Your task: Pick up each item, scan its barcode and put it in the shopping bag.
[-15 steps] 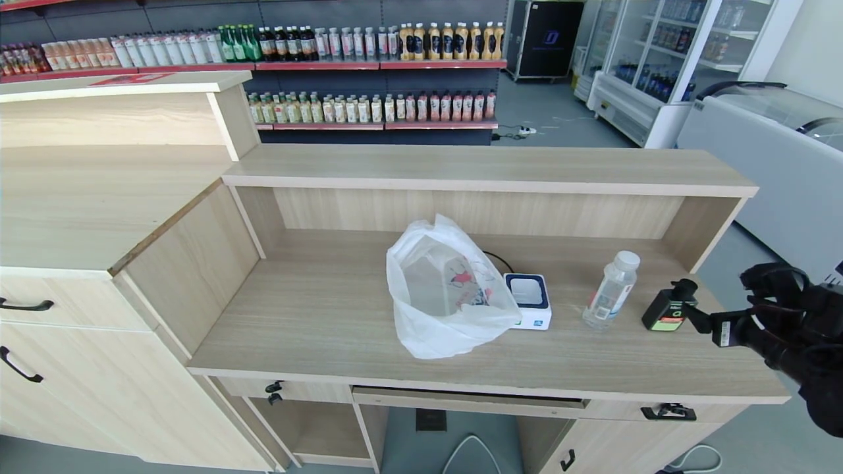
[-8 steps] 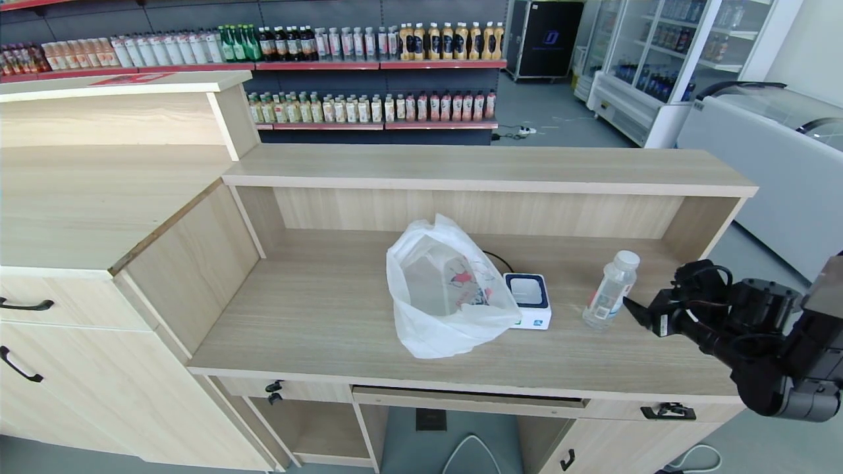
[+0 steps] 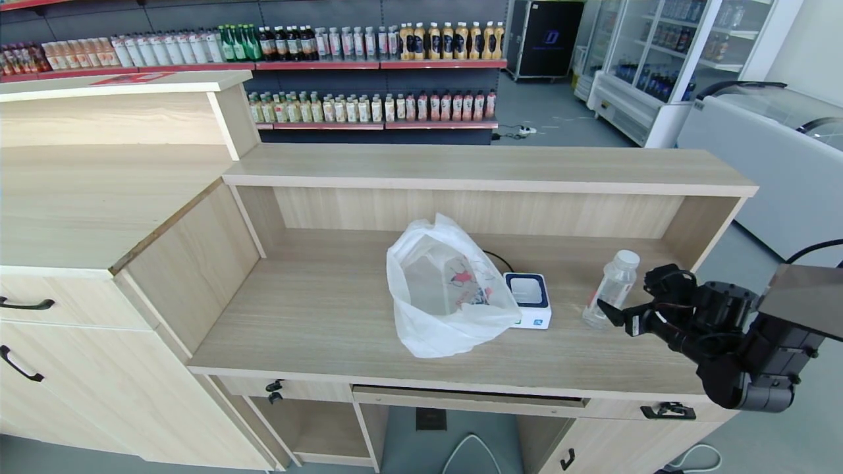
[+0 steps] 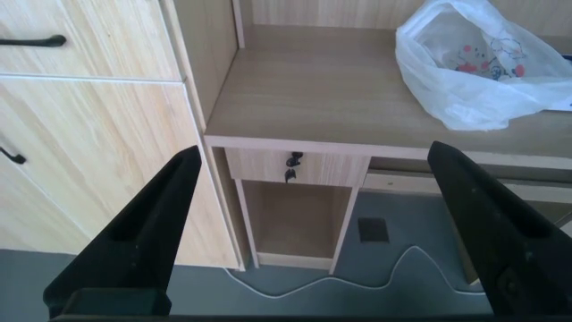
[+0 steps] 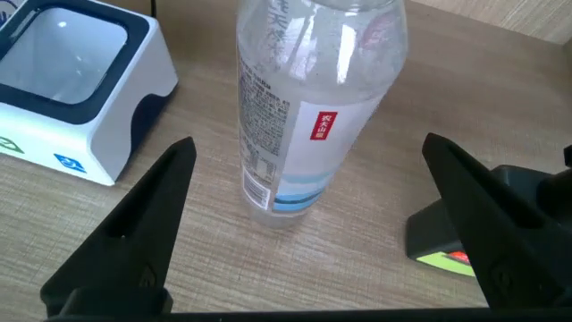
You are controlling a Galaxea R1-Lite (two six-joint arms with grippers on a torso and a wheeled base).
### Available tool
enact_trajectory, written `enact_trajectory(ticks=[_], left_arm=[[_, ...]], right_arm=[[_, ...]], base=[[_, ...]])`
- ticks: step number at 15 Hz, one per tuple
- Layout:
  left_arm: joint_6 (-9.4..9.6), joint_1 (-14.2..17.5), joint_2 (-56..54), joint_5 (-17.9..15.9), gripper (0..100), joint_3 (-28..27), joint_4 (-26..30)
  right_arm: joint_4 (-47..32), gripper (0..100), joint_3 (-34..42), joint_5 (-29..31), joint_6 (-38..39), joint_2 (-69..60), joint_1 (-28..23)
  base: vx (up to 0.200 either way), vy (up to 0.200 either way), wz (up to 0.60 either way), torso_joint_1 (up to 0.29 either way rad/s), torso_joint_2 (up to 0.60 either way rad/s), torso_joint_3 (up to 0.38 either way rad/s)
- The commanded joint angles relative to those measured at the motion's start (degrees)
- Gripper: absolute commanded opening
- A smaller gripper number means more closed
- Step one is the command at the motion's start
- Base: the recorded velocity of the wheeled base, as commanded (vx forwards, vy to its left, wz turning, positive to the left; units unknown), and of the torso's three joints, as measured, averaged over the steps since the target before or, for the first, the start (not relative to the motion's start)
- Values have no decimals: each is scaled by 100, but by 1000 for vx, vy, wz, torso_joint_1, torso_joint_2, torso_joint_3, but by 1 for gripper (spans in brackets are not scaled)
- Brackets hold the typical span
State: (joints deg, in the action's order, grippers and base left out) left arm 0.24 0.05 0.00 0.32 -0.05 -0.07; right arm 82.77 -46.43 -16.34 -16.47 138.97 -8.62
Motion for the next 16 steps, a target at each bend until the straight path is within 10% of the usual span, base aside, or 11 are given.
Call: enact_trajectory(ticks=[1, 16], left_arm=[[2, 4, 0, 3, 100, 5, -1], [2, 4, 0, 3, 100, -4, -1]], right_arm=[[11, 100, -155, -10, 39, 121, 18], [-358, 100, -1509, -1, 302, 842, 378]], base=[[0, 0, 0, 0, 0, 0], [0, 0, 0, 0, 0, 0]])
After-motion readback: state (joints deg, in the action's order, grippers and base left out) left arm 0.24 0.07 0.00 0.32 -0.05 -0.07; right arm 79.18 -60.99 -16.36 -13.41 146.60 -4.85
